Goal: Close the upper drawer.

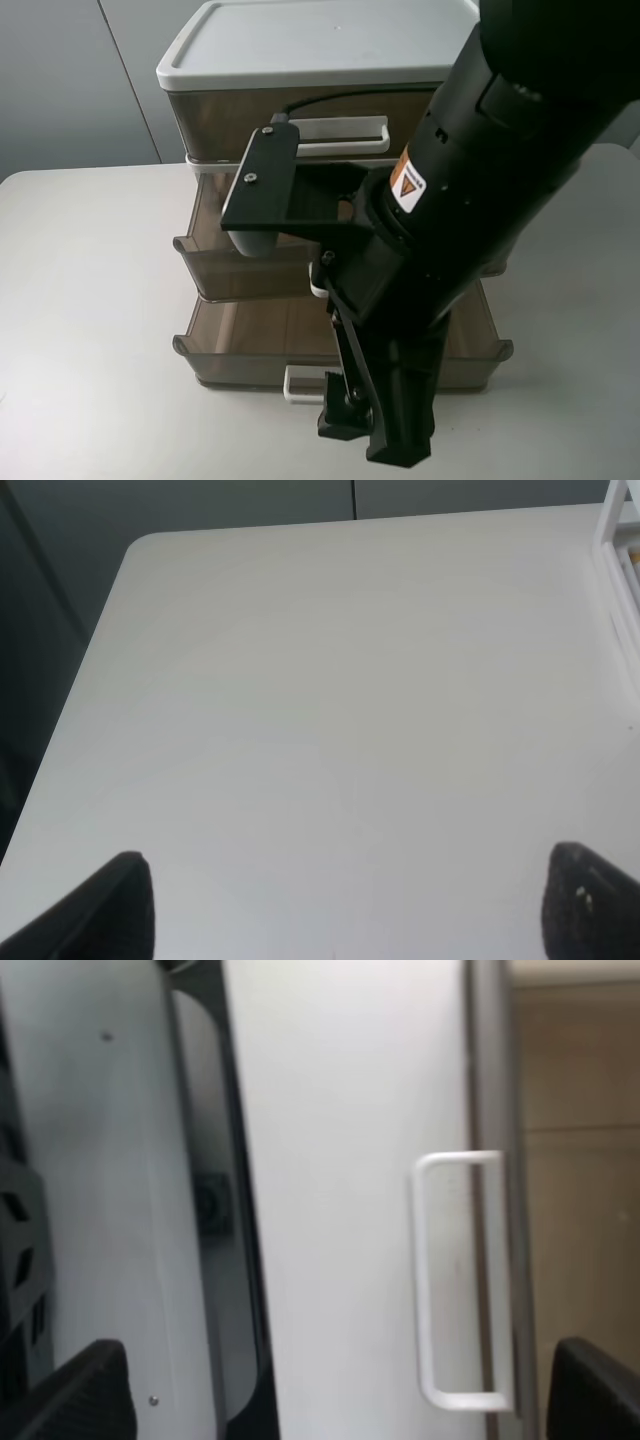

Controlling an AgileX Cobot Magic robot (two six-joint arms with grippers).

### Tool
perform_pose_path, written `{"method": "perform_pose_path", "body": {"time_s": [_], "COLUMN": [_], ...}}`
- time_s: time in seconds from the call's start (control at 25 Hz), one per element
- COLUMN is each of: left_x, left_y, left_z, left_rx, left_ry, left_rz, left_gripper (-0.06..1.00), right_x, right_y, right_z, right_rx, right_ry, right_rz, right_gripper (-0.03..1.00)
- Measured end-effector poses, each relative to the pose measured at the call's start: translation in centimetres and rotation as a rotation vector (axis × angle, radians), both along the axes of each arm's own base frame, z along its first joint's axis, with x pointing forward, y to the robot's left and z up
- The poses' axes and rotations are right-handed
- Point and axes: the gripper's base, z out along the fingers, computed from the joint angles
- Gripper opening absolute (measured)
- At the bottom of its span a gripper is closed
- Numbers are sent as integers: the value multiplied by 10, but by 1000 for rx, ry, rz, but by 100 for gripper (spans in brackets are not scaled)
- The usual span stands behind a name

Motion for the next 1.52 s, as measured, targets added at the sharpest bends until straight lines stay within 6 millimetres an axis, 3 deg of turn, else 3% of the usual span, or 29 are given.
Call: {"method": "perform_pose_path", "body": {"time_s": [0.32,0.44,0.84,1.16,1.52], "left_x": [0,0,0,0,0], "left_y": [0,0,0,0,0], "left_z": [0,0,0,0,0], "left_rx": [0,0,0,0,0], "left_ry": [0,0,0,0,0], "left_rz": [0,0,0,0,0], "left_gripper": [74,74,74,74,74], "right_x": [9,19,53,76,83], "right_y": [-6,-5,-6,-9,-10], "right_z": [-39,-44,-57,-54,-51], "right_rx": [-79,-97,-83,-51,-56], "right_ry": [-109,-211,-357,-513,-589], "right_rz": [36,64,39,42,44], "right_gripper": [63,63,63,63,63]}}
